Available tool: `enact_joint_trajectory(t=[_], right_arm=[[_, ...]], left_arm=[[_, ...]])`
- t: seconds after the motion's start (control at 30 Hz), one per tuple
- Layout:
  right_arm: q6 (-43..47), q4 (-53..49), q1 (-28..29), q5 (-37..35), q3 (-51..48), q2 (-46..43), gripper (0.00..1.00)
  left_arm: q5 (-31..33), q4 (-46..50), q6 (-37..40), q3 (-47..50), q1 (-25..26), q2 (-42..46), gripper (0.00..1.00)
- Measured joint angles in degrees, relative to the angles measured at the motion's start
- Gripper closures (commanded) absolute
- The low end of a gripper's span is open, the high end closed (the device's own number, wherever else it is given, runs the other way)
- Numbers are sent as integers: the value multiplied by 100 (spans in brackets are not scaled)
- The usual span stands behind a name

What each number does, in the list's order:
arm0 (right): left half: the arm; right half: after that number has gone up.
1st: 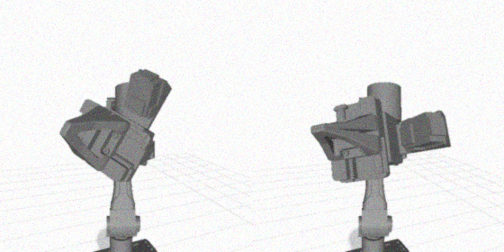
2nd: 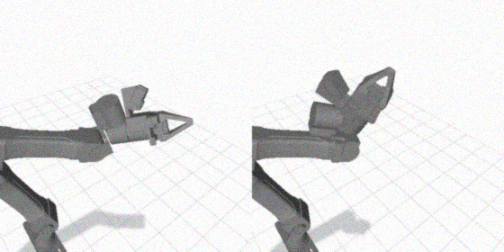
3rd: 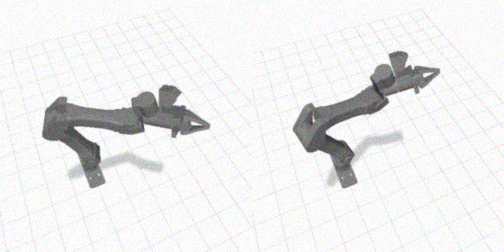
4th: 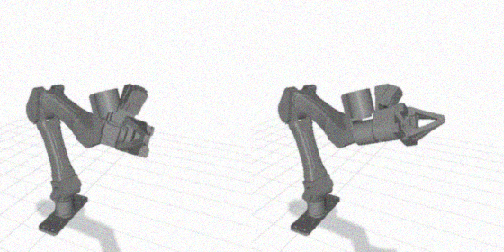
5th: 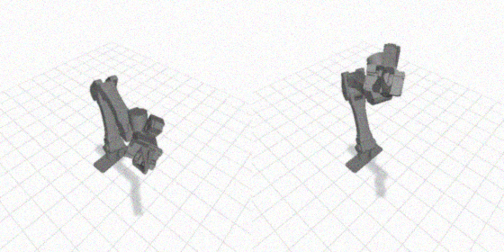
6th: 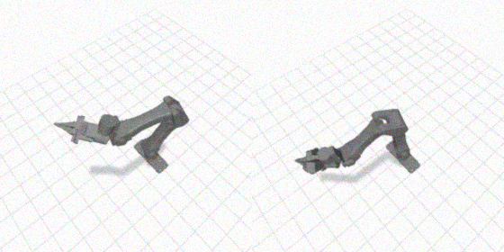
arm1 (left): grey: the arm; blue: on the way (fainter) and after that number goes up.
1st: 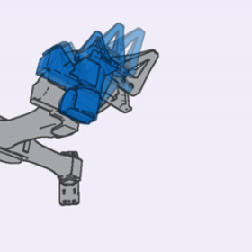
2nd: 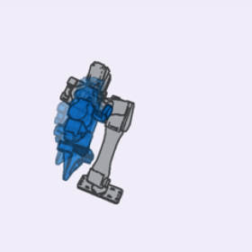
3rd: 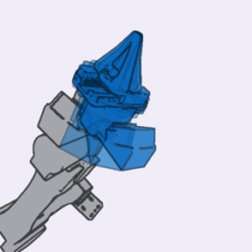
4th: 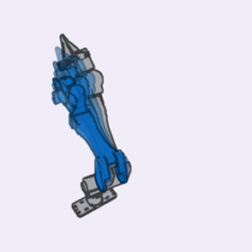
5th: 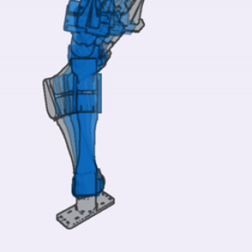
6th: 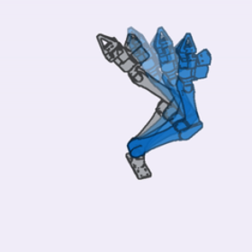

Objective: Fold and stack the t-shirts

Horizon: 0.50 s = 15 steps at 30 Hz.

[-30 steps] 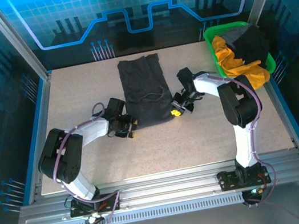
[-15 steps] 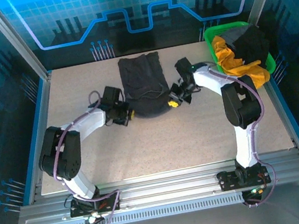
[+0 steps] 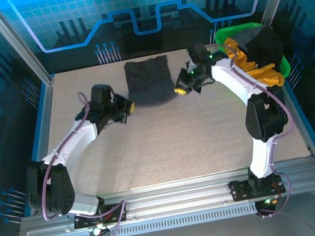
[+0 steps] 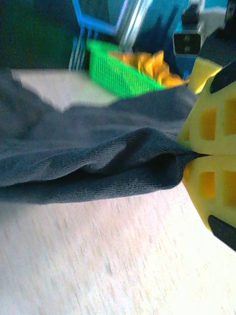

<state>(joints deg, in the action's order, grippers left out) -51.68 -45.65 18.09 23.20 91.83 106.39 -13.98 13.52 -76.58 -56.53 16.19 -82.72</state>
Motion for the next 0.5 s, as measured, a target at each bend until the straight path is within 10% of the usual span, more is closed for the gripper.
enact_joint_trajectory(t=[0.5], right_arm=[[-341, 409, 1060, 262, -3845, -1705, 100]], left_arm=[[-647, 935, 4, 2677, 844, 2048, 100]])
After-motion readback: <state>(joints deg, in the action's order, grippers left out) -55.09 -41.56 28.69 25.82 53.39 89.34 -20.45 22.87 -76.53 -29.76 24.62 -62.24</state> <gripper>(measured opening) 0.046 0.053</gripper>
